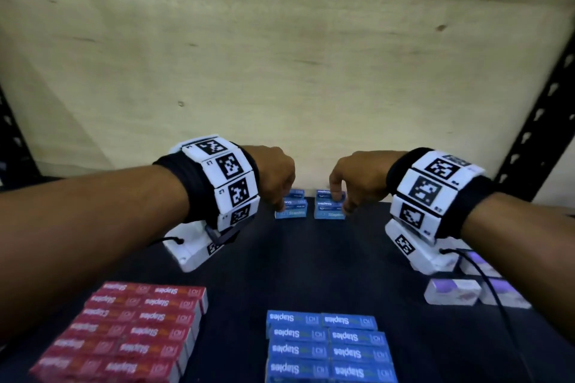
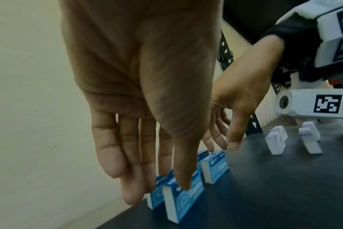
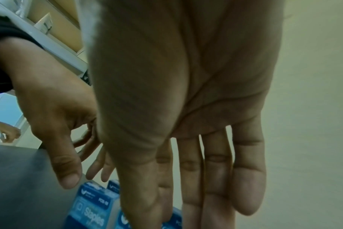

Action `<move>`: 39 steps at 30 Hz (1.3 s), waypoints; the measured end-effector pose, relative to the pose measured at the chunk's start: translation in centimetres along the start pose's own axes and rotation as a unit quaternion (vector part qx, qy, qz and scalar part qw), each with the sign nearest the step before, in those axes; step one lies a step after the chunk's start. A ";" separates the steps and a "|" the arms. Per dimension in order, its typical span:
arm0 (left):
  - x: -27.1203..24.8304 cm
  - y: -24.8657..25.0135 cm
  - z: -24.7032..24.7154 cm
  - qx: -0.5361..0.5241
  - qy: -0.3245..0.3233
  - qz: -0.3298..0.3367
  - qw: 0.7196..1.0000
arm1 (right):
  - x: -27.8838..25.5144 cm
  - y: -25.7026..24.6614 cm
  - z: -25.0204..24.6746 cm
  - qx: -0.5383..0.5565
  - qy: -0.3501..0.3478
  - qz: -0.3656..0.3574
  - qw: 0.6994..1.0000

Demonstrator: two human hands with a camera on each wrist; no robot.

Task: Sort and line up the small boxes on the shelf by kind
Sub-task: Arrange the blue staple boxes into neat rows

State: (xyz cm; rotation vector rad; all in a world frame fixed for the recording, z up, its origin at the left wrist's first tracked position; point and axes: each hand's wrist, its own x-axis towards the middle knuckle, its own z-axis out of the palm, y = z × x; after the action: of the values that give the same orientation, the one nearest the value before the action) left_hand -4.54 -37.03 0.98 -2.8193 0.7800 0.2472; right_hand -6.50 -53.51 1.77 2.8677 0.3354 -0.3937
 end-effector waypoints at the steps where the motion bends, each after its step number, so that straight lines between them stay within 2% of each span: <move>1: 0.2 0.0 0.1 -0.001 -0.004 0.000 1.000 | 0.3 0.0 0.1 -0.001 -0.002 0.000 1.000; 15: -0.7 1.3 -0.1 -0.010 -0.031 0.012 0.999 | 1.2 -0.6 0.7 -0.027 0.014 0.004 1.000; 18: -2.2 1.5 0.0 -0.017 -0.036 0.026 0.999 | 0.1 -0.9 0.8 -0.022 -0.004 0.006 1.000; 25: -5.3 1.8 0.8 -0.073 -0.096 0.052 0.991 | -3.9 -1.5 1.4 0.051 -0.070 -0.026 0.996; 39: -9.7 2.6 1.9 -0.105 -0.122 0.067 0.985 | -9.6 -2.7 2.7 0.094 -0.105 -0.062 0.988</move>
State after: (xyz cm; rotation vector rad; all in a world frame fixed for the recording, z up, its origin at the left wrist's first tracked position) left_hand -14.32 -34.06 0.84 -2.8525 0.9346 0.7215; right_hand -16.84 -53.45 1.52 2.9583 0.4606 -0.7821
